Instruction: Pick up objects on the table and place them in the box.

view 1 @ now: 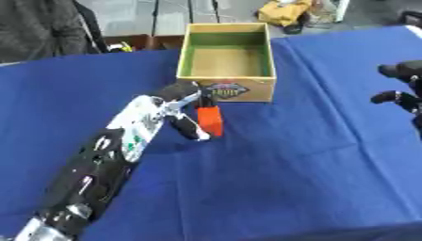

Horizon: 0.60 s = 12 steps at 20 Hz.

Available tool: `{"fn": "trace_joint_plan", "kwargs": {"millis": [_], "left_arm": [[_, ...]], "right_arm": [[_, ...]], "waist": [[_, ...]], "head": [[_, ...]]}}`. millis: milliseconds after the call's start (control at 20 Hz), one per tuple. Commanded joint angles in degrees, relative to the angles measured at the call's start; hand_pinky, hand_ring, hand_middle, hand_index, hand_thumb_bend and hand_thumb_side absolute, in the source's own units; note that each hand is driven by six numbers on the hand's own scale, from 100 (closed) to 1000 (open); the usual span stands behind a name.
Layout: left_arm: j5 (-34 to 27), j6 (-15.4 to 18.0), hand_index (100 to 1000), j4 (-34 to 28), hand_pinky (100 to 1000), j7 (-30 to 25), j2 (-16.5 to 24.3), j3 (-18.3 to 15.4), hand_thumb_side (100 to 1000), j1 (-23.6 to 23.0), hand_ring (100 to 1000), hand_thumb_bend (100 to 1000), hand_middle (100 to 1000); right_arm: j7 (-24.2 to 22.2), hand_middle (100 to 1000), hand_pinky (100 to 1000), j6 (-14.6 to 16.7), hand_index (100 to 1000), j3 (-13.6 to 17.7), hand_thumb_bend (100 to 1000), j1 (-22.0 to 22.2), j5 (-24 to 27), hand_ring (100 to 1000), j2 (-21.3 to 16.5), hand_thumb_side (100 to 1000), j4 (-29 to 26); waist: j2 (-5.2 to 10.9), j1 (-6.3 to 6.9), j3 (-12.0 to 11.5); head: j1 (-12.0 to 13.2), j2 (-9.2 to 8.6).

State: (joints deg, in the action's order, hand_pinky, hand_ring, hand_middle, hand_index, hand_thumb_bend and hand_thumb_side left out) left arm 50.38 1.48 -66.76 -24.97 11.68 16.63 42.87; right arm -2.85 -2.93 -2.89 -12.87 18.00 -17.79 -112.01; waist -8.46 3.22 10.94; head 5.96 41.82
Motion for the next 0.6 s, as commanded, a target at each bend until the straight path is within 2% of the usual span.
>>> {"fn": "trace_joint_plan", "kwargs": {"millis": [50,400,550,600], "left_arm": [[0.17,0.07,739,1.53,575,1.51,-0.42,-0.61,269,0.49,629,726,600],[0.4,1.09,656,4.63,507,3.12,-1.3,-0.88,239,0.45,542,692,511],[0.31,0.69,511,4.79,395,6.38,-1.4,-1.44,192,0.49,434,637,393],[0.02,0.47,493,4.72,379,7.85,-1.42,-1.64,187,0.48,421,631,377]], "right_arm": [[-0.17,610,570,-0.02,671,0.0,100,-0.7,0.06,848,-0.58,762,-1.31],[-0.38,610,570,-0.11,671,-0.1,100,-0.73,-0.16,848,-0.48,762,-1.17],[-0.42,610,570,-0.08,670,-0.1,100,-0.79,-0.18,848,-0.46,761,-1.16],[-0.43,610,570,-0.07,670,-0.11,100,-0.8,-0.18,848,-0.46,761,-1.16]], "waist": [[0.4,-0.42,0.1],[0.17,-0.55,0.25],[0.23,-0.6,0.19],[0.26,-0.62,0.18]], "head": [[0.04,0.09],[0.08,0.05],[0.04,-0.01],[0.03,-0.03]]}}
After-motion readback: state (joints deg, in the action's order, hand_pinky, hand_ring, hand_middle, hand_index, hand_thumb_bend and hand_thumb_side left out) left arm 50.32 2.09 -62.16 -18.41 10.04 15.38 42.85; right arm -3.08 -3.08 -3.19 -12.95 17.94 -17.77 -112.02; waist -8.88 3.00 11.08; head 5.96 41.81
